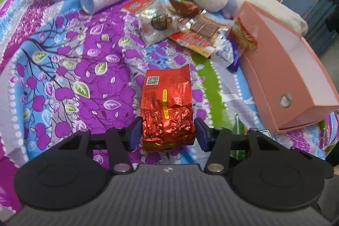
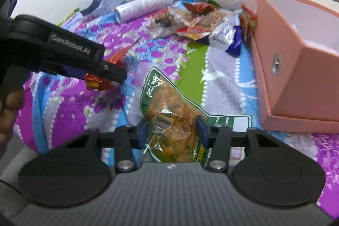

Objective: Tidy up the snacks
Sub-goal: 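Lift the red foil packet with left gripper while right gripper lifts the green-labelled packet, then carry both packets over the pink box and open both grippers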

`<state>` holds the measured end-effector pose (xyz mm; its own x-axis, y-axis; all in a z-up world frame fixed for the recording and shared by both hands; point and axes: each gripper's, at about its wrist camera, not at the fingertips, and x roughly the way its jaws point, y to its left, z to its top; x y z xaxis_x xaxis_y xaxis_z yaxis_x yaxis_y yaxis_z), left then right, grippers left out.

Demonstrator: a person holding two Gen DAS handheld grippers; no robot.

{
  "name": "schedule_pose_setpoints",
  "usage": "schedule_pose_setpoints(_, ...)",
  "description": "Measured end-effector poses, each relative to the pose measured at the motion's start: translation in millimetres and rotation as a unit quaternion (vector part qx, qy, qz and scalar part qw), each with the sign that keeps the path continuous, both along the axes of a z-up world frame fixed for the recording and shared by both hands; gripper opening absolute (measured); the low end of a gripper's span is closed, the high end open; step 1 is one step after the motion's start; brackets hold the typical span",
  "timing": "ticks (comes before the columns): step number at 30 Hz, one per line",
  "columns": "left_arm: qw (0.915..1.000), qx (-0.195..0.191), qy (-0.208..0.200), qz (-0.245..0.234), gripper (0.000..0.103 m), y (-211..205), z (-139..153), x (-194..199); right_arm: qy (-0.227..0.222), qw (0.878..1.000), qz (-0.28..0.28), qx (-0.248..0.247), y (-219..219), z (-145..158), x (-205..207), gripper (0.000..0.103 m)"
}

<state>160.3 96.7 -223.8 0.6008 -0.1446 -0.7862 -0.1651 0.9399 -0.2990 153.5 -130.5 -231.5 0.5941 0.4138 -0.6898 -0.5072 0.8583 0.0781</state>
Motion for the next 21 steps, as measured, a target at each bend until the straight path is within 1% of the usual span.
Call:
schedule_pose_setpoints(4, 0.9998, -0.003, -0.017, -0.001, 0.058, -2.5, 19.0, -7.7, -0.021, 1.000, -0.008, 0.000, -5.9, 17.1, -7.8, 0.048)
schedule_pose_setpoints(13, 0.9981, -0.004, -0.061, -0.013, 0.058, -18.5, 65.4, -25.7, -0.049, 0.998, -0.034, 0.017, -22.3, 54.1, -20.4, 0.048)
schedule_pose_setpoints(21, 0.9951, -0.009, -0.091, -0.037, 0.058, -41.2, 100.8, -41.8, -0.073, 0.995, -0.064, 0.038, -45.2, 90.3, -38.5, 0.048)
